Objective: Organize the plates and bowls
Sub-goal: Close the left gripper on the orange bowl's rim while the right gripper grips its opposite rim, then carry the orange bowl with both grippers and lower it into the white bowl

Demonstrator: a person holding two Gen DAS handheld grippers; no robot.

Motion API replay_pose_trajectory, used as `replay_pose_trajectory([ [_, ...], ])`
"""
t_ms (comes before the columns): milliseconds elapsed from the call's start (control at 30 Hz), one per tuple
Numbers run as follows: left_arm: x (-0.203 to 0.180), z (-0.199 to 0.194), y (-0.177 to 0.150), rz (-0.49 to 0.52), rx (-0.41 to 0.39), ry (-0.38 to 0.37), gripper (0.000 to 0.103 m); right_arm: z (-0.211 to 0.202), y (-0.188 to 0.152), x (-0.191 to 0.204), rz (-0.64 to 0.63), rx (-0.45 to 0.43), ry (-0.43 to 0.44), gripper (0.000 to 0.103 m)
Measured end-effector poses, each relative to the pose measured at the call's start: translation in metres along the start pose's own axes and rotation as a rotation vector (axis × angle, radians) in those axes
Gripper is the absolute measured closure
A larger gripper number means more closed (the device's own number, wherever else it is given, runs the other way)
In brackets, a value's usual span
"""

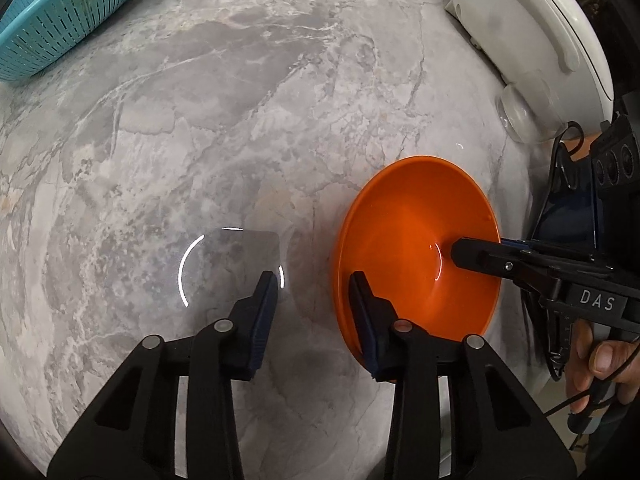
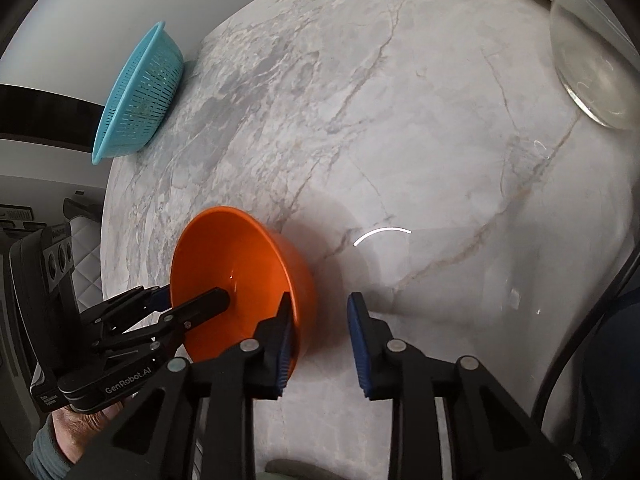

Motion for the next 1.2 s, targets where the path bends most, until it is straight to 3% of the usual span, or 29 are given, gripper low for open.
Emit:
replay_pose_trajectory([
  [100, -0.007, 0.002, 0.0, 0.018, 0.004, -0.003, 0.083, 0.001, 0.002, 0.005, -0.018, -0.001, 0.011, 0.088],
  [167, -0.012, 0.003, -0.002, 0.025, 0.012, -0.002, 0.092, 0.001, 0.002, 0.009, -0.034, 0.001, 0.005, 0.09],
  [733, -0.023, -0.034, -0.011, 0.034, -0.015, -0.011, 0.093, -0.023, 0.005, 0.026, -0.046, -0.028, -0.003, 0.091],
  [1200, -0.045, -0.088, -0.053, 0.091, -0.039, -0.047, 0.093, -0.068, -0.026, 0.043, -0.058, -0.069, -0.021, 0.091],
])
Point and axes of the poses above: each gripper's, at about its wrist camera, not at the fingertips, and z roughly the way its jaws point, x to its left, y to its top, the point moved 6 cm from there along z, roughly the way its jaws point, and after that the axes turned 11 degrees about -z, right-handed, at the moved point
